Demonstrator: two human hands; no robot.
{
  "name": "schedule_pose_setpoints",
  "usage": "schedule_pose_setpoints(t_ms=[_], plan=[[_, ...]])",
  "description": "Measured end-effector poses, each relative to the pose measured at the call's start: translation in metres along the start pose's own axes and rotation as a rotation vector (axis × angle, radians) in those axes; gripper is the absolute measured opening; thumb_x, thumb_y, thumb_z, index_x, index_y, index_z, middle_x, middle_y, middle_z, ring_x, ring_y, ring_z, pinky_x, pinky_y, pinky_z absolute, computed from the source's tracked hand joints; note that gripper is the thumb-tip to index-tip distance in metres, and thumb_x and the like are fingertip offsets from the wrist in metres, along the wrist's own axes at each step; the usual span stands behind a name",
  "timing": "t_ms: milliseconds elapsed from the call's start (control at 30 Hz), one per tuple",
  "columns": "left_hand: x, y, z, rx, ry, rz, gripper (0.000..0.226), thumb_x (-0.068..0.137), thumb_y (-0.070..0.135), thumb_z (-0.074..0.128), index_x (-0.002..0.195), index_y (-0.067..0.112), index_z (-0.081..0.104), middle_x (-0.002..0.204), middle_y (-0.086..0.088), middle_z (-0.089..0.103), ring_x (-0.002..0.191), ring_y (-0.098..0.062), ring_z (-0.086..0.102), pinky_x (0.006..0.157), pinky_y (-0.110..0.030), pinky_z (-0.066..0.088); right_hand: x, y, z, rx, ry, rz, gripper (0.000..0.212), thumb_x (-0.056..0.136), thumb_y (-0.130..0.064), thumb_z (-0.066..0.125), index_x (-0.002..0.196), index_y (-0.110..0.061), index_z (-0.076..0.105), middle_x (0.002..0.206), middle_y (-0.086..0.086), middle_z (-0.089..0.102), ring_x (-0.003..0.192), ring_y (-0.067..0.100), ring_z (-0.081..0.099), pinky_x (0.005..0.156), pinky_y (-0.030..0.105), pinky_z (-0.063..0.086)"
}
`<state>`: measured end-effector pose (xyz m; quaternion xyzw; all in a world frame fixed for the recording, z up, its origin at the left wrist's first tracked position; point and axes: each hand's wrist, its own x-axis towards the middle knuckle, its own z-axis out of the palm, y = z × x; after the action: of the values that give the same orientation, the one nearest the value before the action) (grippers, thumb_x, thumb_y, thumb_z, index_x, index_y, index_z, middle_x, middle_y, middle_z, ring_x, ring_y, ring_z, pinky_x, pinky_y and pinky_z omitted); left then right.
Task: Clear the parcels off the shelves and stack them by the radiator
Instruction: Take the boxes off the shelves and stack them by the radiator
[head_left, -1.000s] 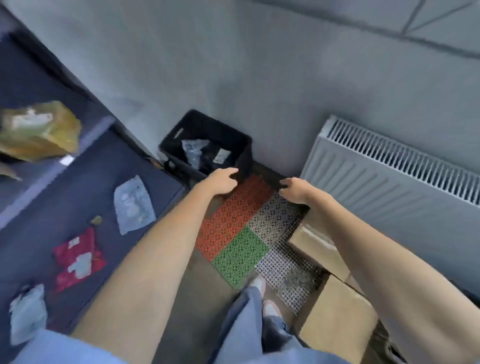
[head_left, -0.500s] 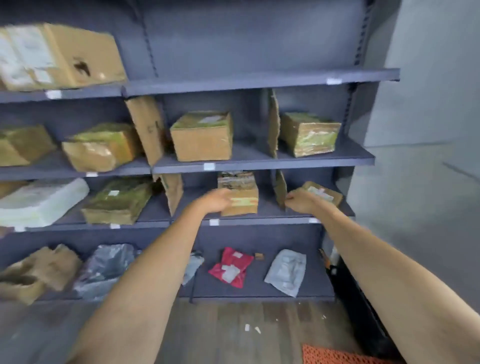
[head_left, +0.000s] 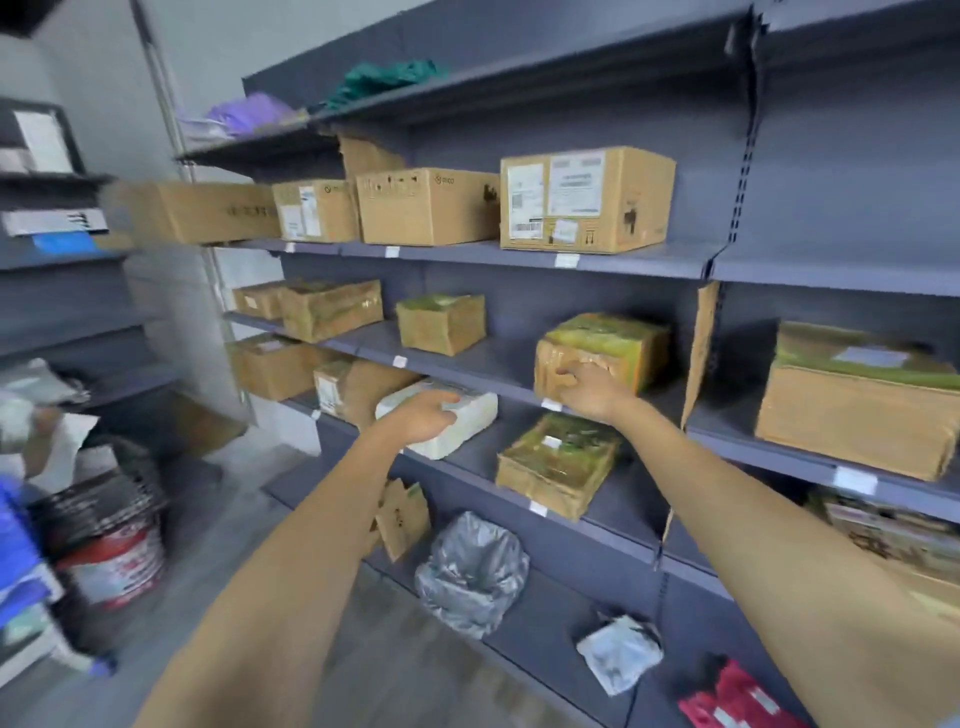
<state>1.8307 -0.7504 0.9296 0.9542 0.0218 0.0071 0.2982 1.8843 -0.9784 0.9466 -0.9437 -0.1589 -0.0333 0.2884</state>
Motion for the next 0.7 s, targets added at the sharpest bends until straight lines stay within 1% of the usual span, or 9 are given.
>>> schedule_pose_setpoints(t_ms=[67, 133, 200, 267, 367, 433, 500, 600, 700], plan=[[0.022, -0.012, -0.015, -0.036, 0.021, 0.002, 0.044, 0.098, 0.011, 0.042, 0.141, 0.009, 0.038, 0.144, -0.008, 0.039, 0.126, -0.022, 0.045, 0.077, -0.007, 0.04, 0.039, -0.024, 0.007, 0.015, 0.044, -0.052, 0.029, 0.091, -0.017, 0.051, 0.119, -0.015, 0.056, 0.142, 0.016, 0.043, 0.129, 0.031, 0.043, 0.098, 0.028, 0.037], [0.049, -0.018, -0.03, -0.085, 0.036, 0.007, 0.044, 0.097, 0.009, 0.043, 0.141, 0.006, 0.039, 0.131, -0.009, 0.047, 0.104, -0.017, 0.054, 0.06, 0.002, 0.039, 0.079, -0.041, 0.006, 0.033, 0.115, -0.061, 0.046, 0.091, -0.021, 0.05, 0.135, -0.011, 0.045, 0.146, 0.016, 0.037, 0.132, 0.034, 0.039, 0.105, 0.033, 0.035], [0.081, -0.019, -0.048, -0.107, 0.047, 0.02, 0.045, 0.097, 0.011, 0.044, 0.142, 0.007, 0.038, 0.134, -0.01, 0.047, 0.112, -0.018, 0.05, 0.079, -0.008, 0.042, 0.118, -0.051, -0.003, 0.043, 0.214, -0.061, 0.056, 0.091, -0.023, 0.049, 0.144, -0.012, 0.032, 0.149, 0.017, 0.026, 0.135, 0.038, 0.03, 0.109, 0.039, 0.03], [0.117, -0.015, -0.066, -0.092, 0.036, 0.036, 0.046, 0.098, 0.013, 0.041, 0.144, 0.011, 0.034, 0.134, -0.007, 0.045, 0.119, -0.02, 0.045, 0.089, -0.021, 0.04, 0.155, -0.054, -0.016, 0.048, 0.383, -0.053, 0.059, 0.091, -0.023, 0.049, 0.145, -0.011, 0.028, 0.154, 0.018, 0.013, 0.139, 0.04, 0.017, 0.112, 0.043, 0.023], [0.177, -0.002, -0.094, -0.035, 0.038, 0.089, 0.046, 0.098, 0.013, 0.039, 0.143, 0.014, 0.036, 0.147, -0.003, 0.037, 0.132, -0.02, 0.039, 0.102, -0.023, 0.033, 0.203, -0.052, -0.047, 0.037, 0.708, -0.006, 0.063, 0.09, -0.02, 0.05, 0.146, -0.009, 0.024, 0.156, 0.02, 0.003, 0.142, 0.039, 0.008, 0.114, 0.045, 0.017], [0.207, 0.011, -0.11, -0.005, 0.052, 0.12, 0.045, 0.097, 0.015, 0.04, 0.142, 0.015, 0.038, 0.149, -0.003, 0.037, 0.134, -0.02, 0.038, 0.108, -0.027, 0.032, 0.223, -0.048, -0.071, 0.079, 0.83, 0.064, 0.065, 0.088, -0.018, 0.051, 0.146, -0.01, 0.021, 0.155, 0.02, 0.004, 0.142, 0.038, 0.009, 0.115, 0.046, 0.016], [0.247, 0.024, -0.125, -0.068, 0.079, 0.156, 0.045, 0.097, 0.017, 0.042, 0.142, 0.017, 0.039, 0.147, -0.004, 0.039, 0.131, -0.02, 0.041, 0.106, -0.028, 0.035, 0.252, -0.045, -0.094, 0.113, 0.937, 0.133, 0.068, 0.087, -0.017, 0.051, 0.146, -0.01, 0.018, 0.156, 0.02, 0.004, 0.142, 0.039, 0.01, 0.116, 0.047, 0.016], [0.297, 0.042, -0.135, -0.306, 0.058, 0.213, 0.046, 0.096, 0.02, 0.044, 0.142, 0.022, 0.036, 0.145, -0.002, 0.04, 0.115, -0.015, 0.045, 0.091, -0.024, 0.035, 0.286, -0.043, -0.106, 0.227, 0.984, 0.208, 0.074, 0.089, -0.019, 0.049, 0.15, -0.014, 0.006, 0.156, 0.022, 0.0, 0.142, 0.04, 0.009, 0.114, 0.05, 0.013], [0.336, 0.068, -0.137, -0.554, 0.075, 0.246, 0.05, 0.096, 0.024, 0.045, 0.144, 0.022, 0.029, 0.15, -0.002, 0.031, 0.127, -0.018, 0.04, 0.095, -0.03, 0.036, 0.305, -0.034, -0.098, 0.221, 1.046, 0.238, 0.077, 0.089, -0.018, 0.048, 0.15, -0.017, 0.001, 0.157, 0.019, 0.001, 0.143, 0.038, 0.01, 0.115, 0.052, 0.012]])
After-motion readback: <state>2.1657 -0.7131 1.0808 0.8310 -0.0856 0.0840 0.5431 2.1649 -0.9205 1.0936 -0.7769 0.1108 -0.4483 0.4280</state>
